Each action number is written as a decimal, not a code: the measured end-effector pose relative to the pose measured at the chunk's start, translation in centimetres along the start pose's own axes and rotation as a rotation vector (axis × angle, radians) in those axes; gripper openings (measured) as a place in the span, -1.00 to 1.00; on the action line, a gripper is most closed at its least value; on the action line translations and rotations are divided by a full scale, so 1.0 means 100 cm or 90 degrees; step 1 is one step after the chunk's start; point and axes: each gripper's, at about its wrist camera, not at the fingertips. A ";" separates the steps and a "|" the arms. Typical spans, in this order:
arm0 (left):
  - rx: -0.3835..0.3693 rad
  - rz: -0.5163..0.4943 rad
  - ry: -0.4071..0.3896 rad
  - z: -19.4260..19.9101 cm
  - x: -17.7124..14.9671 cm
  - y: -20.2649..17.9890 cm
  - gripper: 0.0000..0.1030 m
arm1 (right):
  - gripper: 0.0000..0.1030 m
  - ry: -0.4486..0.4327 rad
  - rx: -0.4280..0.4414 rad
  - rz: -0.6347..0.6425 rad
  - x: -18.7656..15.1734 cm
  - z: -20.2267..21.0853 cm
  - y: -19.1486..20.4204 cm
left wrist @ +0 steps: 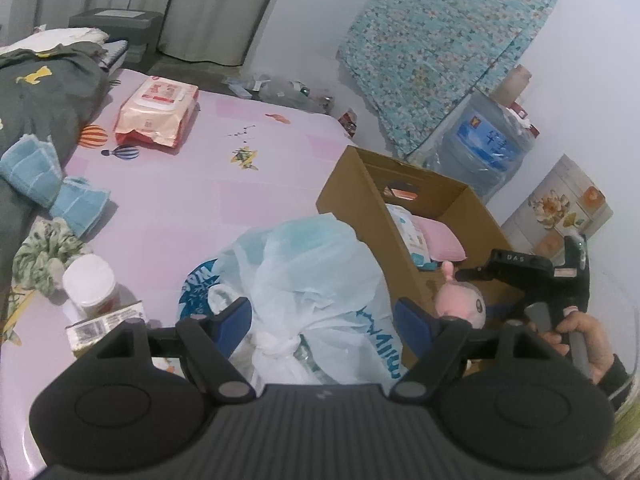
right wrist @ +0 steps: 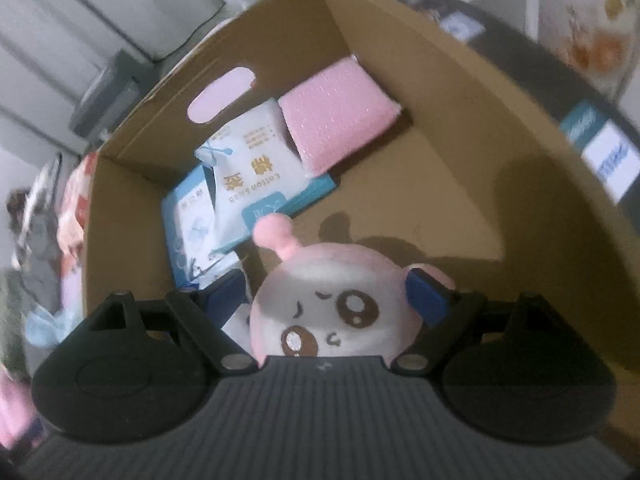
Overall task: Organize soft objects
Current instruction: 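Move the right gripper back over the light-blue rolled towel on the bed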
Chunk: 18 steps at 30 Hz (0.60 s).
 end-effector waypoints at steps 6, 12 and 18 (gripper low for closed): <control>0.012 0.008 -0.019 0.009 -0.003 0.009 0.55 | 0.69 -0.017 0.010 -0.003 -0.002 0.000 0.004; 0.075 0.007 -0.067 0.026 -0.008 0.028 0.57 | 0.69 -0.061 0.009 0.064 0.006 0.030 0.028; 0.187 0.009 -0.128 0.043 -0.006 0.052 0.58 | 0.71 -0.048 0.088 0.211 -0.006 0.039 0.115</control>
Point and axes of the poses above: each gripper's, at about its wrist camera, not at the fingertips, and z roughly against the way its jaws point, y to its left, x to its top, and after that the axes turned 14 degrees about x, right-handed
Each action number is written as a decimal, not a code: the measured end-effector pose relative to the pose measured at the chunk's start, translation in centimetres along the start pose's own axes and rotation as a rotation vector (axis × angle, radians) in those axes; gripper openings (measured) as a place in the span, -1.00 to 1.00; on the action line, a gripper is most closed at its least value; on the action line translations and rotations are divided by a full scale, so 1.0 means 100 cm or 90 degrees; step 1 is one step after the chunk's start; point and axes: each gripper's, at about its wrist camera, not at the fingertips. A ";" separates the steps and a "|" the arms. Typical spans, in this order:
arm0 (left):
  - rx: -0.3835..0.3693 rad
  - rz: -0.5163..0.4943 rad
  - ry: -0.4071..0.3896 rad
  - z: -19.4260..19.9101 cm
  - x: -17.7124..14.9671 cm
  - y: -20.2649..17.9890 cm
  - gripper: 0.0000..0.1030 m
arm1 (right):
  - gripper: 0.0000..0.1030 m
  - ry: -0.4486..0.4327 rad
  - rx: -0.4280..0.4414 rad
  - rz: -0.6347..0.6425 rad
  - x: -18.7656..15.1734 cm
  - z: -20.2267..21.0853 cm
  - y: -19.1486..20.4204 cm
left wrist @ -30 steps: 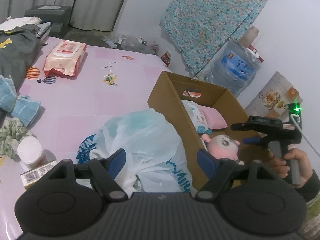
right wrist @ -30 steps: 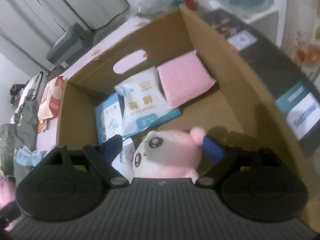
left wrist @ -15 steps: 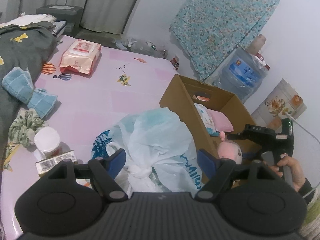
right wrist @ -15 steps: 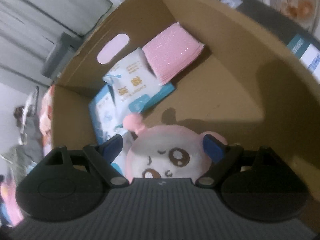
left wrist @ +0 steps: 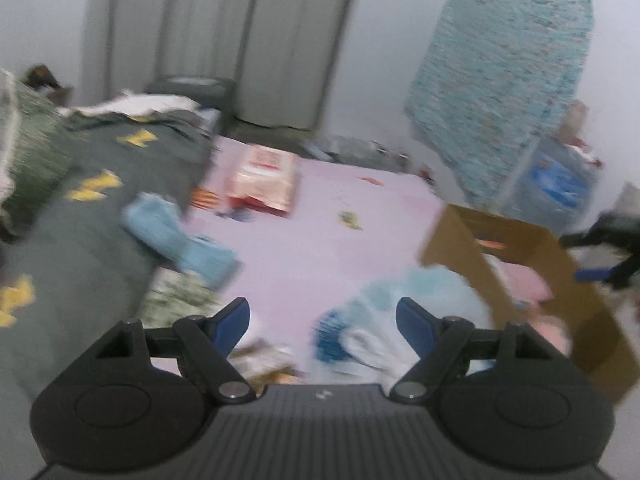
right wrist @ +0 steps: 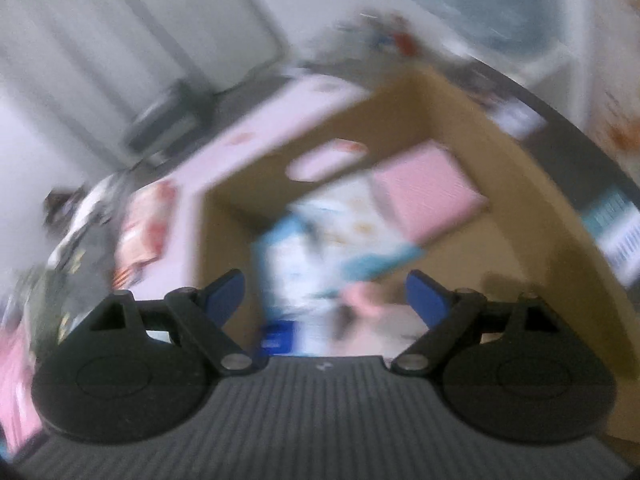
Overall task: Organize soft objects
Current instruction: 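Move the right gripper back over the light-blue rolled towel on the bed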
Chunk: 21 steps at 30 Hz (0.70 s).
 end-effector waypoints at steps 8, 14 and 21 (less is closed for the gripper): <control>0.112 0.069 -0.017 -0.034 0.019 0.035 0.57 | 0.74 0.175 0.245 0.154 0.007 -0.102 0.144; 0.142 0.092 0.014 -0.090 0.034 0.047 0.54 | 0.75 0.343 0.335 0.200 0.002 -0.231 0.229; 0.139 0.144 0.111 -0.162 0.045 0.072 0.12 | 0.75 0.430 0.345 0.177 -0.011 -0.358 0.267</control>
Point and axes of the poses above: each gripper's, at about its wrist camera, not at the fingertips, and z roughly against the way its jaws point, y to its left, x to its top, and after that the axes turned 14 degrees about x, right-handed
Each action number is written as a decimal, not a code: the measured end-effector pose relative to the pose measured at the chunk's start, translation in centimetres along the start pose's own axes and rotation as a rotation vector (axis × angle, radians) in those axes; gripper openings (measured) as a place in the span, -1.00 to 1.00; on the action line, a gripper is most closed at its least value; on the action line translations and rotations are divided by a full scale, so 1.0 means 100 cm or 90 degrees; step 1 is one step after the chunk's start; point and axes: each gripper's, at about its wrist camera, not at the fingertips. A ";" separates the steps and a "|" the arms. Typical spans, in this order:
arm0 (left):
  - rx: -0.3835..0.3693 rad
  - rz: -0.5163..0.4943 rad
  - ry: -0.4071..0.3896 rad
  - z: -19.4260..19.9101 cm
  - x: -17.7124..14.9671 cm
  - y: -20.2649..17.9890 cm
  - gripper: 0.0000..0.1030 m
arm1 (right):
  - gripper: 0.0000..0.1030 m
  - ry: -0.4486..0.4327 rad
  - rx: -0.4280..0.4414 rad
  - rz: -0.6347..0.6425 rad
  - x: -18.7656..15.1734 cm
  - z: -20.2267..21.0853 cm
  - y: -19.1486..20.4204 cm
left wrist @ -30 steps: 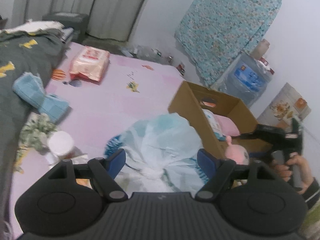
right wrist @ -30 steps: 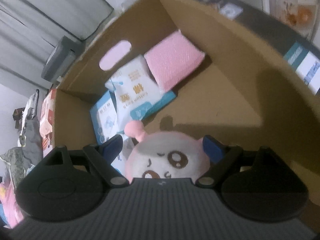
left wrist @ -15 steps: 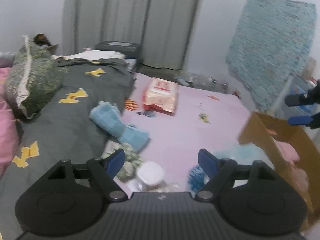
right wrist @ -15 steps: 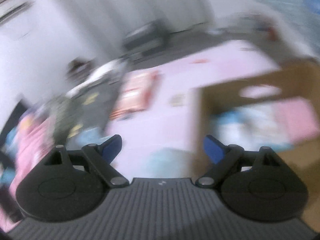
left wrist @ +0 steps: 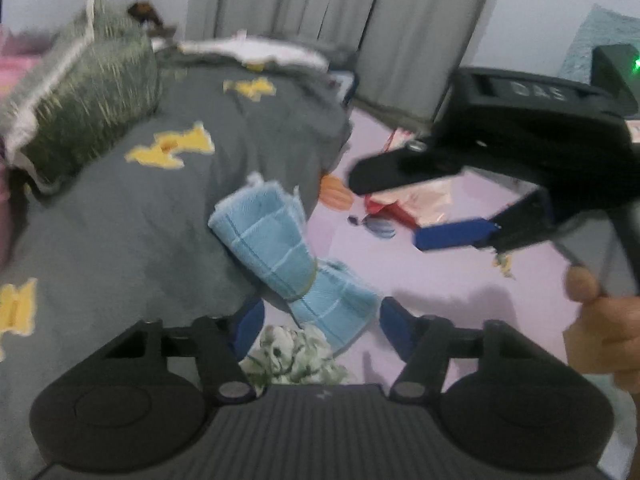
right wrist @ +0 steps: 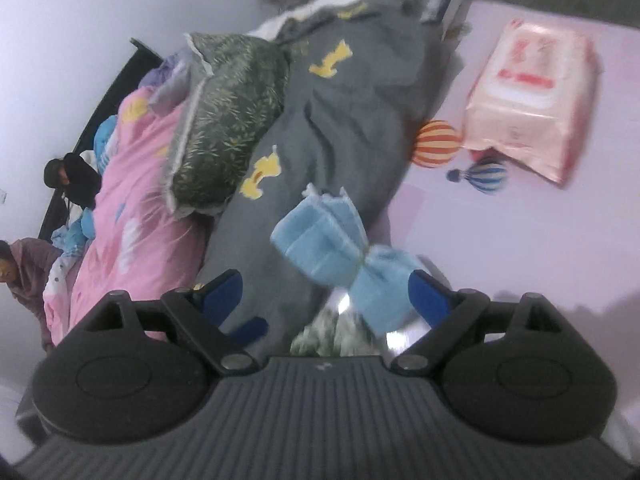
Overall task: Organize soft objects
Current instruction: 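Close the right gripper on the light-blue rolled towel, then carry the blue towel with the right gripper over the cardboard box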
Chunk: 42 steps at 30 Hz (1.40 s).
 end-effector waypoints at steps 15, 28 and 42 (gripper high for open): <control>-0.007 -0.008 0.076 -0.066 0.020 0.001 -0.30 | 0.75 0.004 0.084 -0.077 0.011 -0.093 -0.081; -0.058 0.011 0.024 -0.019 0.042 -0.002 -0.44 | -0.44 -0.043 0.058 -0.042 0.009 -0.060 -0.040; -0.161 -0.083 -0.109 0.130 0.032 -0.044 -0.44 | -0.55 -0.175 0.089 0.000 -0.037 0.082 0.041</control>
Point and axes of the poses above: each gripper's, at about its wrist camera, not at the fingertips, and z roughly against the way its jaws point, y to its left, x to its top, and after that the axes turned 14 degrees about x, right-handed
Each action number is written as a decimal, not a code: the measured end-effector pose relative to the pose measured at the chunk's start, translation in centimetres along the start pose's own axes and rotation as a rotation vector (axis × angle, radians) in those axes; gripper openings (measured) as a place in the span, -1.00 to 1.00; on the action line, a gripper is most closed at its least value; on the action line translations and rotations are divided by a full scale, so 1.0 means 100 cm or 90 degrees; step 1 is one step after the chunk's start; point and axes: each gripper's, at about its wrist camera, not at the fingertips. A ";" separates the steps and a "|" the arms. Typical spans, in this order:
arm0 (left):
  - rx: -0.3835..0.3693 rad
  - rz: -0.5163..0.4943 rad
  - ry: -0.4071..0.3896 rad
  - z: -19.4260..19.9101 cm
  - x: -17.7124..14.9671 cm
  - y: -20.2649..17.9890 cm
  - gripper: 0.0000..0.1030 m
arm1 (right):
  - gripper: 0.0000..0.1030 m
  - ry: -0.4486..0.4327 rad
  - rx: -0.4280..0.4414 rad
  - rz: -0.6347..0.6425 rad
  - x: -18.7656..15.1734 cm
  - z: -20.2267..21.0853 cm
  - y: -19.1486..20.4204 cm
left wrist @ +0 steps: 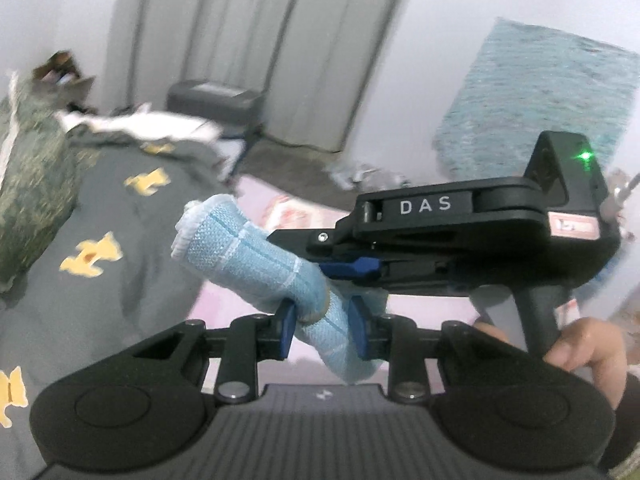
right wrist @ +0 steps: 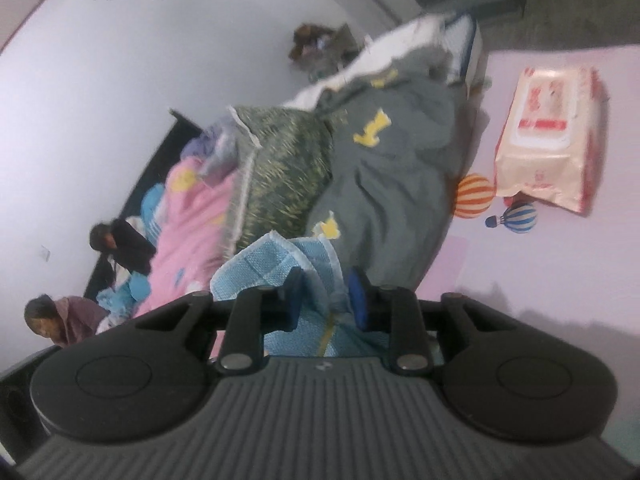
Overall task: Organize soft objects
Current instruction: 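Carry the blue towel with the right gripper over the cardboard box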
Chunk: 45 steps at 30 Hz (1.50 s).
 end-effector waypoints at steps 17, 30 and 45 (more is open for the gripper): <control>-0.225 -0.153 0.029 0.071 -0.055 -0.162 -0.44 | -0.58 -0.187 -0.107 -0.047 -0.108 0.248 0.037; -0.411 -0.279 0.197 0.025 -0.112 -0.313 -0.43 | -0.69 -0.308 -0.317 -0.176 -0.202 0.419 -0.007; -0.325 -0.316 0.253 -0.031 -0.166 -0.355 0.16 | -0.66 -0.296 -0.478 -0.190 -0.225 0.445 -0.063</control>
Point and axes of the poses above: each gripper's, at about its wrist camera, not at the fingertips, and z roughly against the way its jaws point, y to its left, x to its top, and after that the axes turned 14 degrees about x, right-handed
